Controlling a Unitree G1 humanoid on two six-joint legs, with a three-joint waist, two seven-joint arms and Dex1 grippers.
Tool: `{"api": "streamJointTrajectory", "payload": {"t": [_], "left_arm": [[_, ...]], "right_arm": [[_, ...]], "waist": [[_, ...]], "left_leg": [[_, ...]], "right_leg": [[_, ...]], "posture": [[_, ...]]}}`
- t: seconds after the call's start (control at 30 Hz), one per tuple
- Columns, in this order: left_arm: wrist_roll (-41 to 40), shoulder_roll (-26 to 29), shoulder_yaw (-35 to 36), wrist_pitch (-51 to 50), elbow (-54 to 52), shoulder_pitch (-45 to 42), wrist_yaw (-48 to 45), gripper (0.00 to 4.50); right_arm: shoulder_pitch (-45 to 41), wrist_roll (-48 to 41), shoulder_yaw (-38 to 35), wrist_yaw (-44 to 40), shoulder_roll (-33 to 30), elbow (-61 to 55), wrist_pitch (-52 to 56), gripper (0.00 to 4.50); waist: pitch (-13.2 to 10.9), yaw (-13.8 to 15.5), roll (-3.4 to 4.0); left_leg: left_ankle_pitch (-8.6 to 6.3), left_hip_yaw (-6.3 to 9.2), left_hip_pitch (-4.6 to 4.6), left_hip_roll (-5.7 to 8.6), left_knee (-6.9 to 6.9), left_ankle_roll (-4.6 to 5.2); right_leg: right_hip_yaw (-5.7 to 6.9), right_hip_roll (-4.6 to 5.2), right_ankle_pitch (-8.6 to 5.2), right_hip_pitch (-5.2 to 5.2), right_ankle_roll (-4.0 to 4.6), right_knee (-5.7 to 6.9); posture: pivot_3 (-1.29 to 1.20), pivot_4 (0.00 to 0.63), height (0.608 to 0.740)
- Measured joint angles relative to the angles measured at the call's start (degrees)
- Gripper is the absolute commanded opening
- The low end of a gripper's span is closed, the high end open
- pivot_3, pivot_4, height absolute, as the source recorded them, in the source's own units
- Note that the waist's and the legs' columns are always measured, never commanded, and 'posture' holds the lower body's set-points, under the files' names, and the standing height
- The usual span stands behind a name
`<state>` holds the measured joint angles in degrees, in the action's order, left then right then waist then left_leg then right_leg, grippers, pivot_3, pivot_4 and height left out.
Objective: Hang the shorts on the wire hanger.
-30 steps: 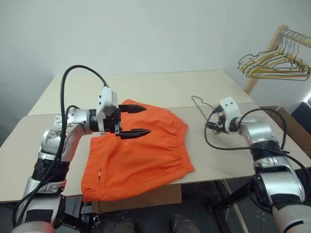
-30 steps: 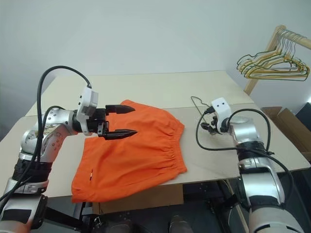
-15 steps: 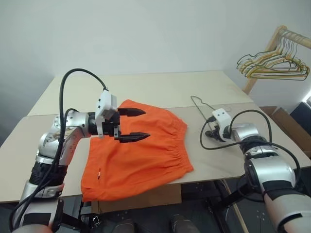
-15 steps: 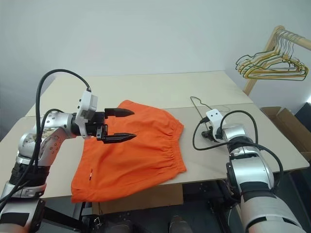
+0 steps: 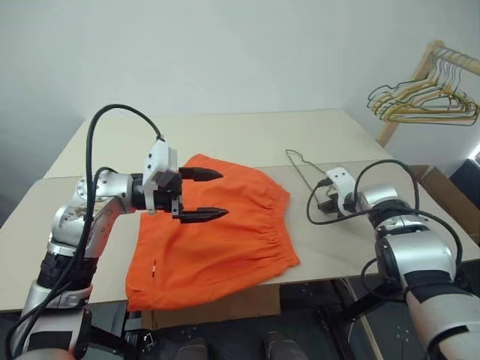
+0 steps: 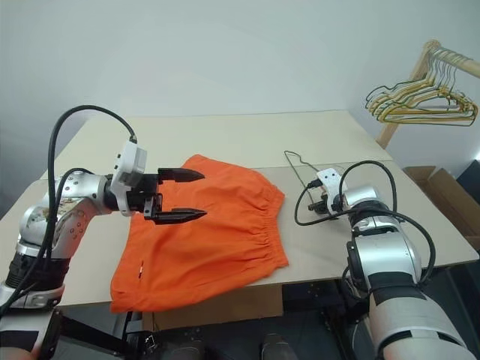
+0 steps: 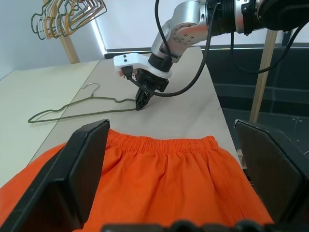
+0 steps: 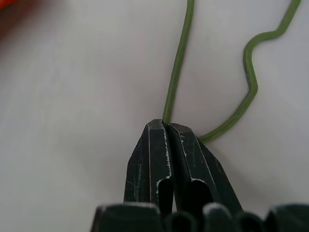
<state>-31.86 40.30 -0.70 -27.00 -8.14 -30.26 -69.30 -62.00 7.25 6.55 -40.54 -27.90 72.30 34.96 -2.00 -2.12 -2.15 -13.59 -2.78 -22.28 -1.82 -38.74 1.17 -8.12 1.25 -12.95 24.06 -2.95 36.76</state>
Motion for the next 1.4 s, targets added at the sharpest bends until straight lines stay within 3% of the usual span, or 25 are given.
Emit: {"api": "streamJointTrajectory", "payload": {"t": [0.17, 0.27, 0.43, 0.53, 0.63, 0.77, 0.93, 1.13, 1.4], "left_arm": [[0.03, -0.56, 0.48, -0.65, -0.03, 0.35, 0.79, 4.50], [0.14, -1.66, 0.43, -0.65, 0.14, 0.20, 1.20, 4.50], [0.34, -3.05, -0.45, -0.49, 2.30, -1.84, 0.98, 4.50], [0.89, -4.28, -1.24, 0.15, 4.43, -3.62, 0.61, 4.50], [1.48, -5.33, -1.92, 0.77, 6.48, -5.52, 0.28, 4.50], [2.68, -6.13, -2.23, 1.67, 10.06, -8.17, -0.26, 4.50], [4.20, -7.12, -2.32, 3.29, 17.40, -13.63, -0.55, 4.50], [10.47, -7.68, -3.24, 8.85, 32.76, -22.17, -0.56, 4.50], [18.26, -11.22, -7.88, 12.52, 51.72, -31.60, -6.25, 4.50]], "right_arm": [[3.93, -2.12, -2.19, -2.71, -2.23, -8.45, 5.53, 0.01], [11.02, -5.08, -5.20, -3.11, -5.77, -24.49, 11.54, 0.01], [28.19, -9.10, -9.71, -3.59, -12.09, -62.18, 16.72, 0.01], [37.87, -7.57, -9.93, -1.36, -15.17, -76.84, 10.11, 0.01], [46.30, -3.28, -9.26, 1.56, -18.35, -83.93, -2.16, 0.01], [53.59, 6.72, -6.43, 7.51, -24.54, -85.16, -22.97, 0.01], [54.58, 20.98, -4.03, 21.17, -29.28, -76.82, -44.86, 0.01], [50.90, 32.73, -2.58, 36.13, -30.89, -67.53, -58.24, 0.01], [46.15, 41.91, -1.39, 48.07, -31.96, -64.63, -67.37, 0.01]], "waist": [[-0.01, 0.57, 0.02], [-0.12, 1.34, 0.18], [-0.13, 1.86, 0.23], [-0.13, 1.54, 0.23], [-0.14, 1.14, 0.21], [-0.15, 0.05, 0.19], [-0.18, -1.19, 0.13], [-0.18, -2.06, 0.12], [-0.21, -2.11, 0.07]], "left_leg": [[0.00, -0.01, -0.08, 0.01, -0.02, 0.00], [0.00, -0.03, -0.26, 0.03, -0.03, 0.00], [-0.04, 0.09, -0.46, 0.01, 0.01, 0.01], [-0.04, 0.05, -0.47, 0.03, -0.05, 0.00], [-0.04, -0.01, -0.45, 0.07, -0.19, -0.01], [0.00, -0.10, -0.28, 0.10, -0.23, -0.06], [0.01, -0.21, -0.10, 0.11, -0.21, -0.07], [0.00, -0.23, -0.11, 0.17, -0.10, -0.06], [-0.01, -0.26, -0.15, 0.21, -0.10, -0.04]], "right_leg": [[0.00, 0.01, -0.12, 0.09, -0.21, 0.02], [-0.02, 0.03, -0.14, 0.26, -0.24, 0.01], [0.10, 0.02, -0.22, 0.39, -0.26, -0.03], [0.11, 0.04, -0.23, 0.36, -0.31, -0.10], [0.10, 0.10, -0.22, 0.30, -0.35, -0.11], [0.04, 0.15, -0.36, 0.19, -0.07, -0.09], [-0.10, 0.15, -0.37, 0.10, -0.04, -0.06], [-0.24, 0.14, -0.25, 0.14, -0.25, -0.07], [-0.31, 0.16, -0.34, 0.11, -0.13, -0.17]], "posture": [[0.13, 0.000, 0.740], [0.11, 0.000, 0.740], [0.06, 0.000, 0.740], [0.04, 0.000, 0.740], [0.02, 0.000, 0.740], [0.01, 0.000, 0.740], [0.01, 0.000, 0.740], [0.01, 0.000, 0.740], [-0.01, 0.000, 0.740]]}}
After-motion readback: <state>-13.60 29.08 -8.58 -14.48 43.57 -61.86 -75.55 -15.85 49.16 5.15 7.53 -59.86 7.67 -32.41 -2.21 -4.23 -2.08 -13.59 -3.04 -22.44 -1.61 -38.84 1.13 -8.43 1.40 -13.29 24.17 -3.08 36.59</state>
